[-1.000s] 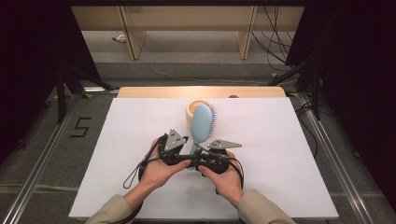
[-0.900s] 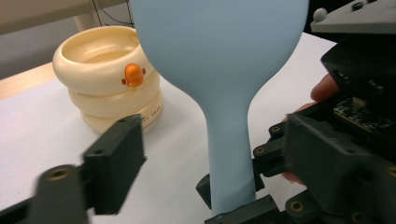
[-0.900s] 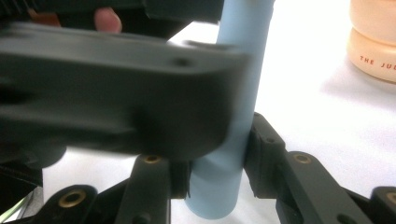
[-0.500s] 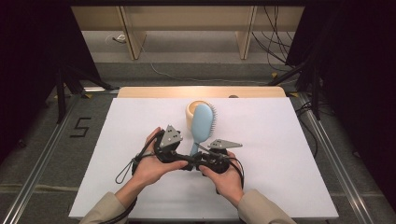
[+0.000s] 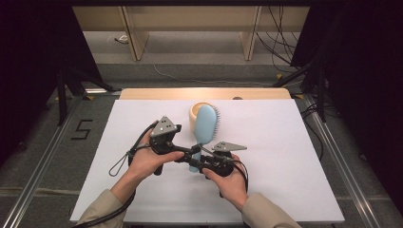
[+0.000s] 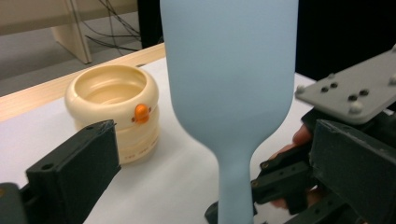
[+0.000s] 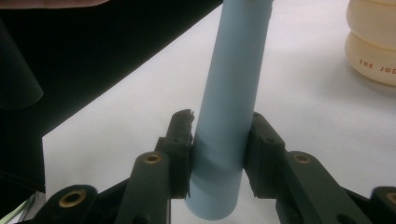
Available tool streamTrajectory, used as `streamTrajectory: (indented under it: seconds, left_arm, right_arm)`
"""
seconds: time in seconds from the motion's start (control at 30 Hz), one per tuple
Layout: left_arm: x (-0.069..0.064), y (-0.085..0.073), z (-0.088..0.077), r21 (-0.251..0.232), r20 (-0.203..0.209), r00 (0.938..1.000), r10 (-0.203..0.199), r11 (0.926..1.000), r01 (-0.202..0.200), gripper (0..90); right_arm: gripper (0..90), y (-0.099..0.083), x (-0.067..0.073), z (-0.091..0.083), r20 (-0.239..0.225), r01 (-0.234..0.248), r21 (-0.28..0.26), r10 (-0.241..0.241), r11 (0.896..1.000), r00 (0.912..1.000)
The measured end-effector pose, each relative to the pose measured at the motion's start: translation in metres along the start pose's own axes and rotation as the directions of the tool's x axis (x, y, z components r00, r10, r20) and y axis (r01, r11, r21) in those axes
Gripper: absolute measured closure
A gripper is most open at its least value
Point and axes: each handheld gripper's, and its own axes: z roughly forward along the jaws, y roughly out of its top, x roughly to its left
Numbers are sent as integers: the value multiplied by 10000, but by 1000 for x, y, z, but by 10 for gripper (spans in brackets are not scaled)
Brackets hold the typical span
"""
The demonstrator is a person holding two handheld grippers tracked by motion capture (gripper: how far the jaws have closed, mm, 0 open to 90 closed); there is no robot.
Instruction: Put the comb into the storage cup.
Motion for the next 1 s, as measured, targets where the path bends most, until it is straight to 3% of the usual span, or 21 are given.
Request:
streamTrajectory:
  seconds: [0.1,0.5,1.0]
  left_arm:
    - [1,7,3,-122,113,9999,-129,9998,130,7]
    - [2,33,5,-347,5,10000,5,9994,-5,7]
    - [-6,48,18,-414,109,9999,42,9991,-38,5]
  right_arm:
    - [664,0,0,-1,-32,31,-59,-31,10000,10000]
    - [664,2,0,-1,-88,43,-166,-45,9999,10000]
    - [664,1,0,-1,-131,-16,-117,14,9999,9999]
